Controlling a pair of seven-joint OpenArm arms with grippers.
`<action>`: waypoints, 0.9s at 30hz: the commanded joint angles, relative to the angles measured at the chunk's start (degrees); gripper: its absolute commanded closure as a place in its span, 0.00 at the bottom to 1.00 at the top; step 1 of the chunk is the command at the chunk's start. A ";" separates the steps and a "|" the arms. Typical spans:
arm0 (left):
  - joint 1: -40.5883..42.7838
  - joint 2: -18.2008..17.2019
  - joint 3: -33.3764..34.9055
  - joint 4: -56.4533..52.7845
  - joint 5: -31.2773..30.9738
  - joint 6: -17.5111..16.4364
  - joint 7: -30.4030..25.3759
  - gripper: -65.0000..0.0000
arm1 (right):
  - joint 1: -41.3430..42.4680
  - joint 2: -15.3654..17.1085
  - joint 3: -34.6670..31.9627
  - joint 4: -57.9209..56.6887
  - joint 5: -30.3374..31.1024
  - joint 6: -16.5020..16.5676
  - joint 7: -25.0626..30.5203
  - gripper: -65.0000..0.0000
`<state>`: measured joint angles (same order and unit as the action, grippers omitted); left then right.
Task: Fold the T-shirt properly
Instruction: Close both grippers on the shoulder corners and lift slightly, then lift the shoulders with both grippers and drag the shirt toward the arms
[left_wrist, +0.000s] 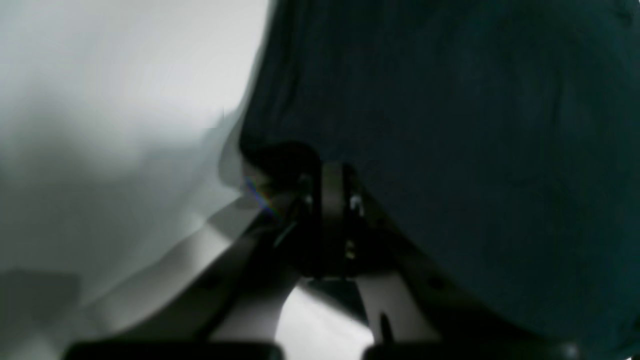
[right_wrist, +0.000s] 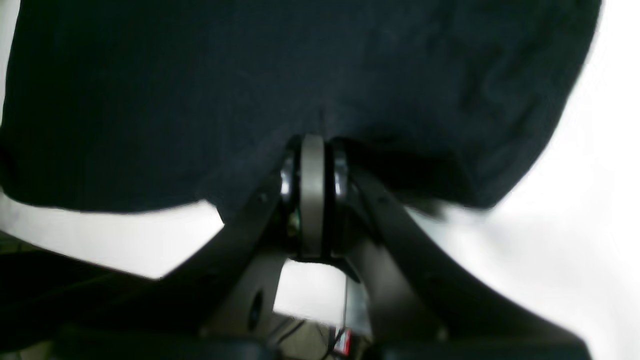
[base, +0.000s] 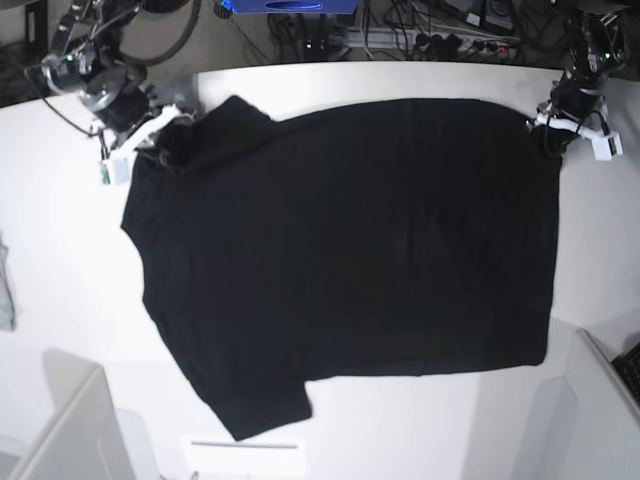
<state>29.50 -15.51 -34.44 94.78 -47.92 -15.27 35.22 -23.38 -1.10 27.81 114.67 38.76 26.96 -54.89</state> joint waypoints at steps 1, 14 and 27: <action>-0.18 -0.71 -0.51 1.00 -0.47 -0.34 -0.72 1.00 | 1.18 0.53 0.36 0.89 1.02 0.07 0.08 1.00; -4.40 -0.54 -0.51 1.09 2.78 3.71 -0.72 1.00 | 10.76 0.53 -0.25 -3.68 1.02 -4.67 -3.79 1.00; -8.97 -0.71 -0.07 0.56 2.78 5.73 -0.72 1.00 | 17.97 3.70 -3.68 -14.32 1.02 -5.20 -3.26 1.00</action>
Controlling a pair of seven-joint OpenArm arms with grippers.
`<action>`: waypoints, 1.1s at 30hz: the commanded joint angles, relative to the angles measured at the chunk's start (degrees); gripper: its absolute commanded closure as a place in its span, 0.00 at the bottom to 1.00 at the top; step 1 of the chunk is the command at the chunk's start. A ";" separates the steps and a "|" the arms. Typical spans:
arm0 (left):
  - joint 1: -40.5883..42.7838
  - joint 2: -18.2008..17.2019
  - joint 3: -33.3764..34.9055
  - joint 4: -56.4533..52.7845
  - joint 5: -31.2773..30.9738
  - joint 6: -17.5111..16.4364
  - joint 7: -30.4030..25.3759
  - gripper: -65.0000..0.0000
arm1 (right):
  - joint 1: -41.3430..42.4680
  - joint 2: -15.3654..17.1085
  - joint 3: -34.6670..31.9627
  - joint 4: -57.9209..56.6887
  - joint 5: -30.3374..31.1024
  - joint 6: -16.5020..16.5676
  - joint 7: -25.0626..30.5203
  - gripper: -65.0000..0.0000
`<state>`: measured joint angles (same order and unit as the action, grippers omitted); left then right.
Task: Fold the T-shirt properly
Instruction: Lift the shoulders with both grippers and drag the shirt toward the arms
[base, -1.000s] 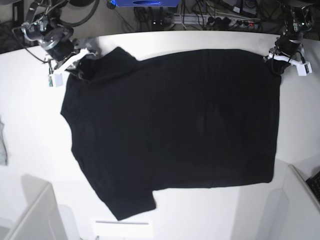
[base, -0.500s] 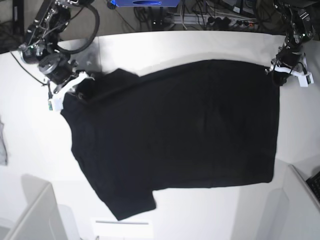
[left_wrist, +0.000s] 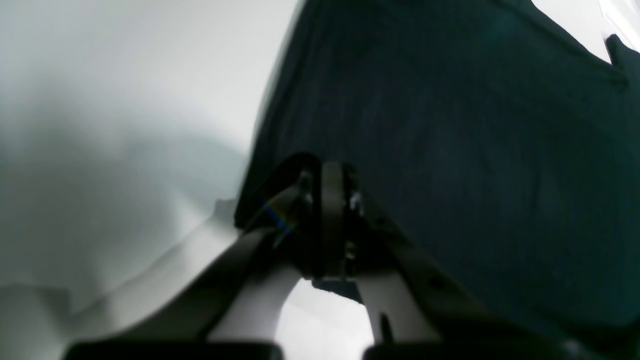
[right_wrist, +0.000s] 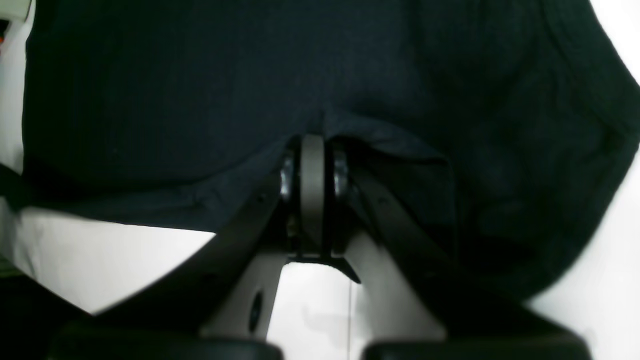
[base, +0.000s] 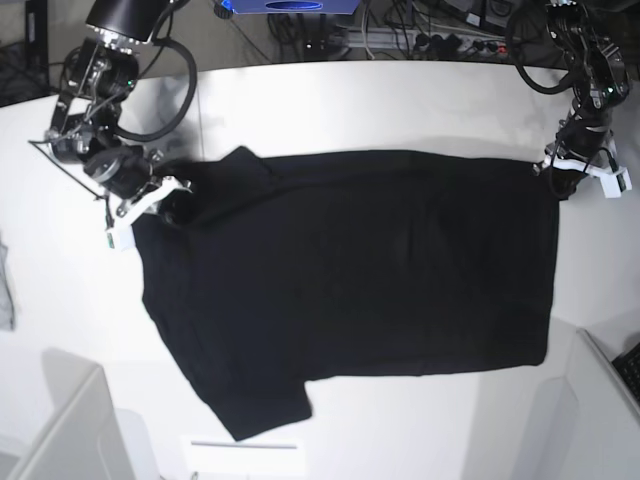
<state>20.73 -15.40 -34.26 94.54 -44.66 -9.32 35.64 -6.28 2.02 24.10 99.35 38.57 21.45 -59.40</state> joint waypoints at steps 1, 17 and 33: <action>-0.56 -0.82 -0.16 0.80 -0.48 0.93 -1.13 1.00 | 1.49 0.57 0.03 0.30 1.21 0.31 1.24 1.00; -3.02 -1.09 -0.07 -1.84 -0.39 1.81 -1.04 1.00 | 10.55 0.84 -2.25 -7.88 1.13 0.31 1.24 1.00; -6.71 -1.88 -0.07 -5.18 -0.39 1.81 -1.04 1.00 | 14.50 1.89 -8.58 -12.19 -2.30 -3.30 4.32 1.00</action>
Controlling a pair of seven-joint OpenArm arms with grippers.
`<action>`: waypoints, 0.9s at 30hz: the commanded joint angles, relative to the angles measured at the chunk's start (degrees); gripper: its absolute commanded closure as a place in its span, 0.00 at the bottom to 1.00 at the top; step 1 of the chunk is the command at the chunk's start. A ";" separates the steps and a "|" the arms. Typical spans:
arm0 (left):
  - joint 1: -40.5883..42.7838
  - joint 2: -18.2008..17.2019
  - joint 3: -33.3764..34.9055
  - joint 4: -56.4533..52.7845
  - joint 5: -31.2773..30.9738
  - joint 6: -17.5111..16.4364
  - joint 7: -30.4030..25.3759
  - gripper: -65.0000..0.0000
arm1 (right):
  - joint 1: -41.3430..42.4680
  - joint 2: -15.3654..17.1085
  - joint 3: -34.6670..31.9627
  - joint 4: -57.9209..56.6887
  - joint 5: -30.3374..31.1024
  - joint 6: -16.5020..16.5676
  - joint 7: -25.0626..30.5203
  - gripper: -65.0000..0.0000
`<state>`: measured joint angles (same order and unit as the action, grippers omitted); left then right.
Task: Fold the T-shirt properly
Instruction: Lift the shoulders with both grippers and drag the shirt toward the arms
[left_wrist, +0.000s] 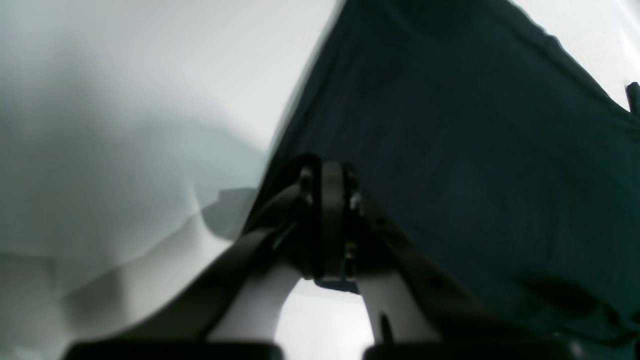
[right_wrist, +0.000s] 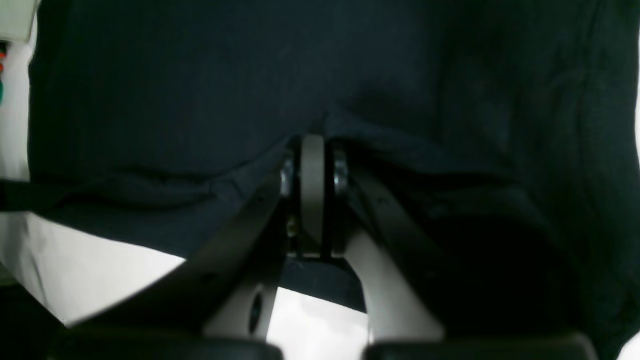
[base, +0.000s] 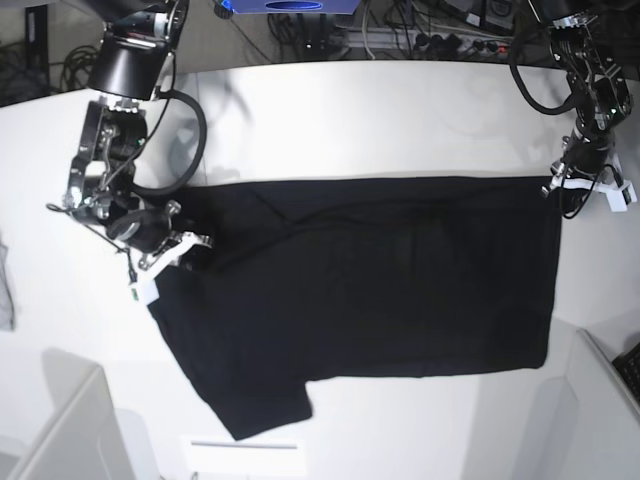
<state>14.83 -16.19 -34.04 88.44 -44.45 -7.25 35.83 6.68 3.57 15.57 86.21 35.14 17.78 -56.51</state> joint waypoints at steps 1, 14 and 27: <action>-1.34 -1.09 -0.29 0.65 -0.61 -0.27 -1.24 1.00 | 1.54 0.34 -0.58 0.77 1.13 0.37 1.96 1.00; -10.13 -0.56 -0.29 -1.19 11.44 -0.27 6.93 1.00 | 3.12 0.34 -4.45 -3.97 1.04 0.02 7.41 1.00; -12.41 -0.91 -0.29 -6.29 11.70 -0.27 6.93 1.00 | 4.00 0.43 -4.36 -4.06 1.04 -0.07 8.82 1.00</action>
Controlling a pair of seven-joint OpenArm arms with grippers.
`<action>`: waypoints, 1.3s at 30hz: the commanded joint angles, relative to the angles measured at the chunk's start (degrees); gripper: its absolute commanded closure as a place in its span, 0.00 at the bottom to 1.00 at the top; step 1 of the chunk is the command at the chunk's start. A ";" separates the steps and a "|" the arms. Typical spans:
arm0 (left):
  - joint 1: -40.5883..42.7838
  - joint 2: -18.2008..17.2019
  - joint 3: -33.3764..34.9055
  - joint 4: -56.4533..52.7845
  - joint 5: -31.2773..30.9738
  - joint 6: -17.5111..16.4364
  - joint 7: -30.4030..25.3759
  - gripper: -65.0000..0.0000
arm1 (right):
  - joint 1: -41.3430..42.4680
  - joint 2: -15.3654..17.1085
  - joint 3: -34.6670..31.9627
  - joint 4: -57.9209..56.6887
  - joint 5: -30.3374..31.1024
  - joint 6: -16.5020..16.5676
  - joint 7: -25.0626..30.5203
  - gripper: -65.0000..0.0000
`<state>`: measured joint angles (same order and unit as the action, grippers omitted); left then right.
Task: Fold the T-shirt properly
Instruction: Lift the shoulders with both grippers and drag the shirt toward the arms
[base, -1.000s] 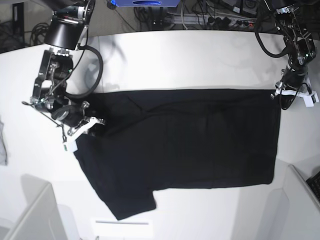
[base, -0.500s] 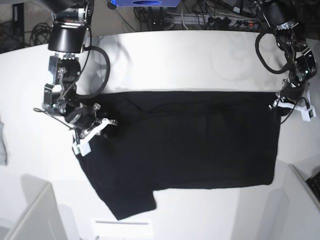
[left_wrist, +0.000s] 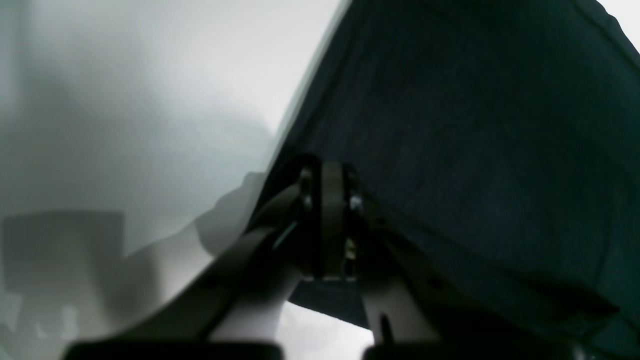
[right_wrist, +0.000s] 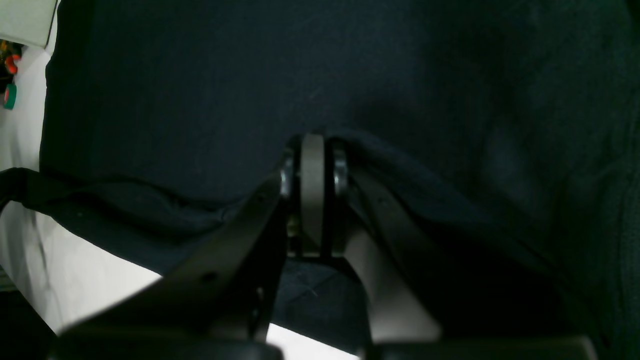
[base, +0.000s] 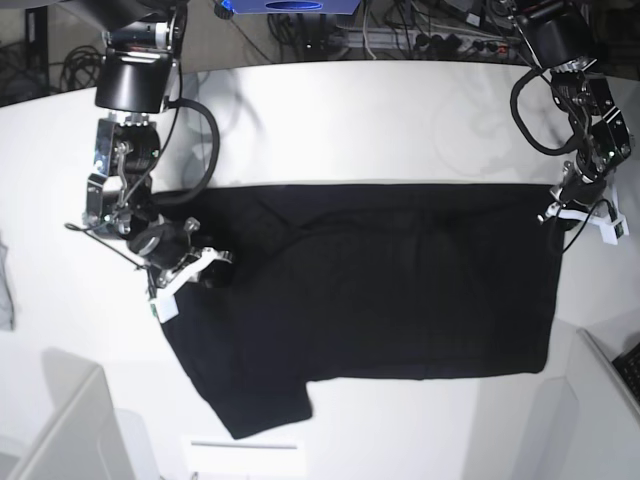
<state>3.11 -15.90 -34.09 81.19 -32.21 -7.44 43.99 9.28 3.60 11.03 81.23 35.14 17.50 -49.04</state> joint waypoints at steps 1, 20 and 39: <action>-0.70 -1.20 -0.42 0.97 -0.54 -0.07 -1.31 1.00 | 1.40 0.32 0.45 0.92 1.04 0.22 1.52 1.00; -1.93 -1.29 -0.77 1.05 -0.63 -0.07 -1.31 1.00 | -1.23 -0.04 0.71 2.59 1.13 0.13 6.18 1.00; -4.92 -1.29 -0.42 0.88 -0.72 -0.07 -1.22 0.24 | -2.20 0.32 0.71 3.12 1.13 -6.29 6.27 0.65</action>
<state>-0.23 -16.03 -34.41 81.17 -32.21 -7.38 44.21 6.28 3.57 11.51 83.13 35.57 10.92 -43.86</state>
